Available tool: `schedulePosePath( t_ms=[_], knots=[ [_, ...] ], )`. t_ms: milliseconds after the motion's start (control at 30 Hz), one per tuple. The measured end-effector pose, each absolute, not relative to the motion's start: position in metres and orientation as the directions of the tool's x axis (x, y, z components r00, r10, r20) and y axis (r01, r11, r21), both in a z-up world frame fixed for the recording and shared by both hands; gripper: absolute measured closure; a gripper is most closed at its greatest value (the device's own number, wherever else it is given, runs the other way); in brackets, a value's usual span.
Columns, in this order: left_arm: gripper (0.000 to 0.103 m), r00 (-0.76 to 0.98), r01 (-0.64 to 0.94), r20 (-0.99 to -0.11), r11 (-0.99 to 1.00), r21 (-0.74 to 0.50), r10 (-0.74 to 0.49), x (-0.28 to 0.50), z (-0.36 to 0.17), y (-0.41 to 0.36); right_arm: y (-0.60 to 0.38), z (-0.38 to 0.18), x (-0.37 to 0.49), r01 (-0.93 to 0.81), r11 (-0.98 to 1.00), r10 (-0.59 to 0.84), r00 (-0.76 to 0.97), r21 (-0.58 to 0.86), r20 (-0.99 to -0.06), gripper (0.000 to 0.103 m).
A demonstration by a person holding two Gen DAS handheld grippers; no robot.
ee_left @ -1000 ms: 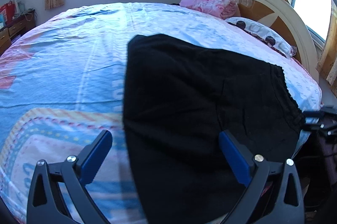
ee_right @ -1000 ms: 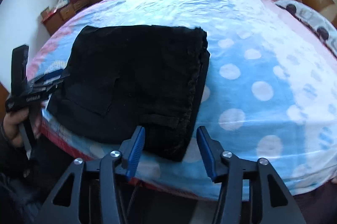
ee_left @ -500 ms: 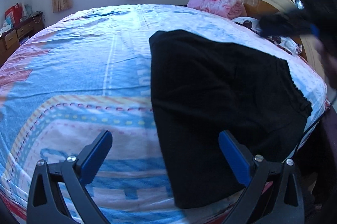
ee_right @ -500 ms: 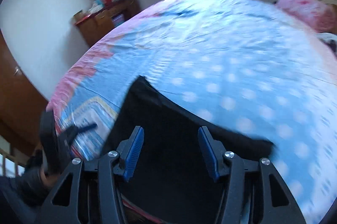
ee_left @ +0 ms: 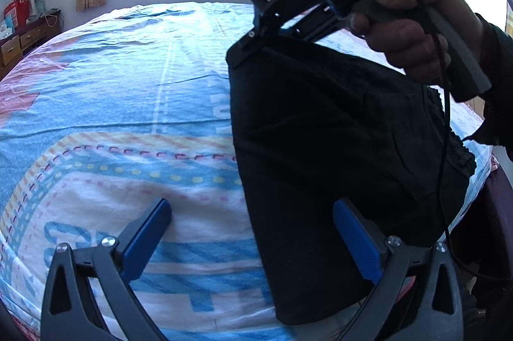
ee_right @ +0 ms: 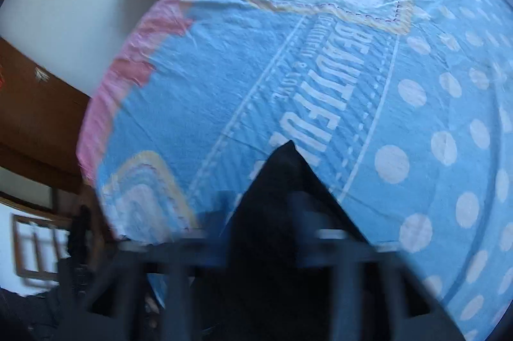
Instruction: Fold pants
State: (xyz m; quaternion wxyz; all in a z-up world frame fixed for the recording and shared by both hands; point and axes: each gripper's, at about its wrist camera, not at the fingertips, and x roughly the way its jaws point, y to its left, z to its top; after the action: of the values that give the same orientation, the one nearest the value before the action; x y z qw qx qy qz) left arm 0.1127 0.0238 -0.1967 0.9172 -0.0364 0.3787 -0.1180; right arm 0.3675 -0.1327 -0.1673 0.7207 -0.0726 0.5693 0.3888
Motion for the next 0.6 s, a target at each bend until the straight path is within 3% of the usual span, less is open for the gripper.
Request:
schedulePosePath(
  t_ms=[200, 400, 433, 467, 500, 600],
  knots=[
    [0.0, 0.705, 0.176, -0.672, 0.974, -0.146, -0.228, 0.116, -0.198, 0.022, -0.132, -0.192, 0.381, -0.648, 0.706, 0.473, 0.133, 0.285, -0.871, 0.086],
    [0.0, 0.701, 0.176, -0.679, 0.975, -0.134, -0.219, 0.119, -0.198, 0.019, -0.15, -0.196, 0.387, -0.631, 0.67, 0.578, 0.112, 0.391, -0.809, 0.083],
    [0.0, 0.699, 0.176, -0.681, 0.975, -0.133, -0.219, 0.12, -0.198, 0.019, -0.155, -0.193, 0.388, -0.621, 0.662, 0.6, 0.104, 0.419, -0.793, 0.076],
    [0.0, 0.695, 0.177, -0.686, 0.976, -0.128, -0.216, 0.122, -0.198, 0.016, -0.163, -0.188, 0.388, -0.606, 0.675, 0.605, 0.13, 0.42, -0.785, 0.058],
    [0.0, 0.694, 0.177, -0.688, 0.976, -0.126, -0.214, 0.123, -0.198, 0.016, -0.172, -0.181, 0.388, -0.585, 0.706, 0.596, 0.186, 0.4, -0.781, 0.05],
    [0.0, 0.689, 0.171, -0.694, 0.977, -0.126, -0.209, 0.124, -0.199, 0.015, -0.208, -0.157, 0.385, -0.501, 0.771, 0.589, 0.324, 0.394, -0.74, 0.046]
  ],
)
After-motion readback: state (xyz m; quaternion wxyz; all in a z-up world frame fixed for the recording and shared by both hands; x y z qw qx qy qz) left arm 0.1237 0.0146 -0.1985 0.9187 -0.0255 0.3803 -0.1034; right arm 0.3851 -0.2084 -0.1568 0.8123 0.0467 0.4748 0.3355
